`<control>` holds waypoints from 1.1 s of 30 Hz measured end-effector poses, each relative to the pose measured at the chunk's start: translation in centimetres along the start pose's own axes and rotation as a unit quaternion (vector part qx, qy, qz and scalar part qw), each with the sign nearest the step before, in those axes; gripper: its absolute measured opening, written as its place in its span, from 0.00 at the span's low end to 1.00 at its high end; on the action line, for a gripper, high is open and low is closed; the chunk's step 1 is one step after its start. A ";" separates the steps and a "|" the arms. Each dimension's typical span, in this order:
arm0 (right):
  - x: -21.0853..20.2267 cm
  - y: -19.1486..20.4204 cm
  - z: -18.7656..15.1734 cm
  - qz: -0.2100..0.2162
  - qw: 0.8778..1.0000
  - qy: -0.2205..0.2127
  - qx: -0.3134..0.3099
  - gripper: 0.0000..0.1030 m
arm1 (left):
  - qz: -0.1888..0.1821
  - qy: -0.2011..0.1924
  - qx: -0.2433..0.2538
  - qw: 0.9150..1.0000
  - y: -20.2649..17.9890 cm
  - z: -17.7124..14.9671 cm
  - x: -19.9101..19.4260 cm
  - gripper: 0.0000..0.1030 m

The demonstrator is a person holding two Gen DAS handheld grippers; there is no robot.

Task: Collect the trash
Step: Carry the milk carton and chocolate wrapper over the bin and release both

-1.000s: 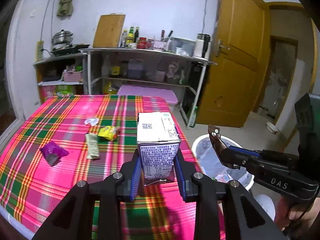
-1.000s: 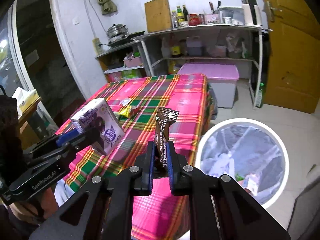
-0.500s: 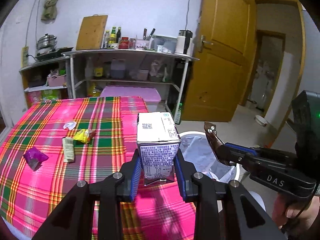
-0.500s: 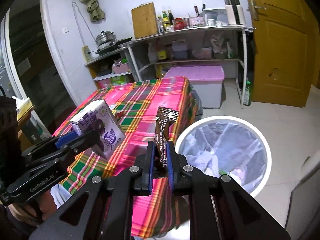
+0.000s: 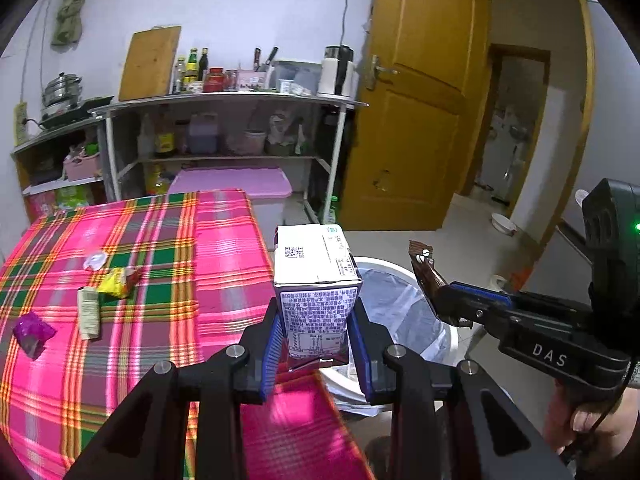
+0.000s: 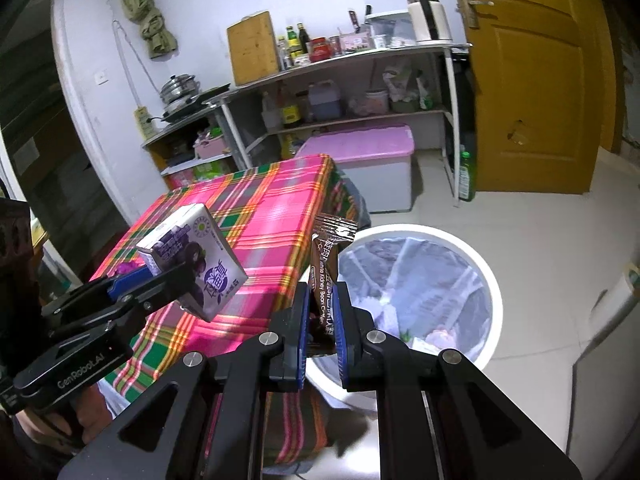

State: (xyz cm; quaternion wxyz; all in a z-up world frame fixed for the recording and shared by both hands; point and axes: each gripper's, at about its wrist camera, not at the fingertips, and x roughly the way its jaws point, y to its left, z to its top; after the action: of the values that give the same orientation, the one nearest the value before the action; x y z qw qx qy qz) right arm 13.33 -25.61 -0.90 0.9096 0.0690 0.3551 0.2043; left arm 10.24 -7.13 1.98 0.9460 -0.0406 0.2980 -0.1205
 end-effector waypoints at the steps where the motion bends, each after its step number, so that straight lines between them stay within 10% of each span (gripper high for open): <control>1: 0.0 -0.4 0.0 -0.001 1.000 0.001 0.003 0.12 | -0.002 0.001 0.001 1.000 -0.2 0.0 0.2 0.31; 33: 5.7 -7.7 -2.3 -0.021 0.994 0.079 0.072 0.12 | -0.034 0.100 0.016 0.994 -3.3 -1.1 11.3 0.31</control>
State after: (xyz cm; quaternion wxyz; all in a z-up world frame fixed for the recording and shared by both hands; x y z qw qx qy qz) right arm 18.07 -30.21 -8.22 0.8757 0.1104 0.4406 0.1638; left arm 17.90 -13.14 -4.70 0.9073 -0.0234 0.3876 -0.1611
